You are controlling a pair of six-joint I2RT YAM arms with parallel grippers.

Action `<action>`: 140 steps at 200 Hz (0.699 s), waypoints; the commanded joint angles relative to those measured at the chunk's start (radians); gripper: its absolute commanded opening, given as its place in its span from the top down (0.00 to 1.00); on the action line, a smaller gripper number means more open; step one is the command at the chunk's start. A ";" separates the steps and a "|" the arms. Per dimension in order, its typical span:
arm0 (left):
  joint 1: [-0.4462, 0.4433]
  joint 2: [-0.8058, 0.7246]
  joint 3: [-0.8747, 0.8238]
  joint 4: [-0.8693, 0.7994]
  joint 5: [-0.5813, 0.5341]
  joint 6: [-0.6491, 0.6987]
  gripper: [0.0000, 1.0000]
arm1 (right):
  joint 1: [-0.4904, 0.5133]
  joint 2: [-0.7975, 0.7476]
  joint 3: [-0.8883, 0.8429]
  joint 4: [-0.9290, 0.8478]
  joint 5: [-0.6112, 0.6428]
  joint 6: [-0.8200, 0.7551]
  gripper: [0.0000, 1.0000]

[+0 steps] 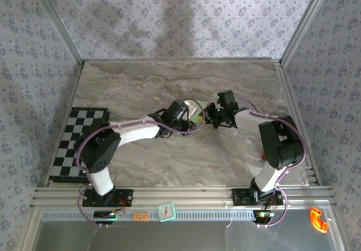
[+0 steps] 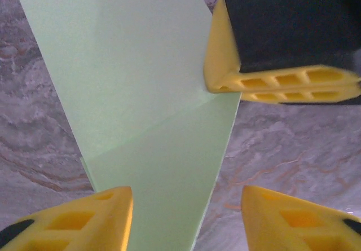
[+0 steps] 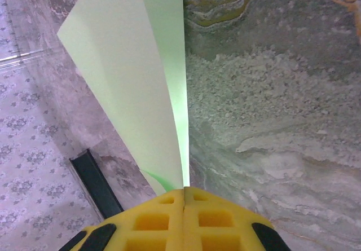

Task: Fold a paper plane with a square sheet of paper (pick it up from the middle)

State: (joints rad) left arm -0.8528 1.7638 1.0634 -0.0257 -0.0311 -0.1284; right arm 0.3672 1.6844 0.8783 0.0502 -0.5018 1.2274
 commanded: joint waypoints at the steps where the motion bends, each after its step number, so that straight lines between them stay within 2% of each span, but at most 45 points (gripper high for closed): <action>1: -0.016 0.027 -0.028 0.041 -0.063 0.098 0.49 | 0.001 -0.019 0.033 -0.056 -0.031 0.031 1.00; 85: -0.037 0.062 -0.050 0.076 -0.131 0.126 0.58 | 0.008 -0.019 0.059 -0.137 -0.035 0.028 1.00; 140: -0.043 0.071 -0.057 0.079 -0.146 0.143 0.69 | 0.006 -0.018 0.065 -0.144 -0.047 0.030 1.00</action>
State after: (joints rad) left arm -0.8906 1.8107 1.0153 0.0429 -0.1497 -0.0067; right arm 0.3691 1.6844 0.9157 -0.0578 -0.5179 1.2423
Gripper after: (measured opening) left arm 0.325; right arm 0.056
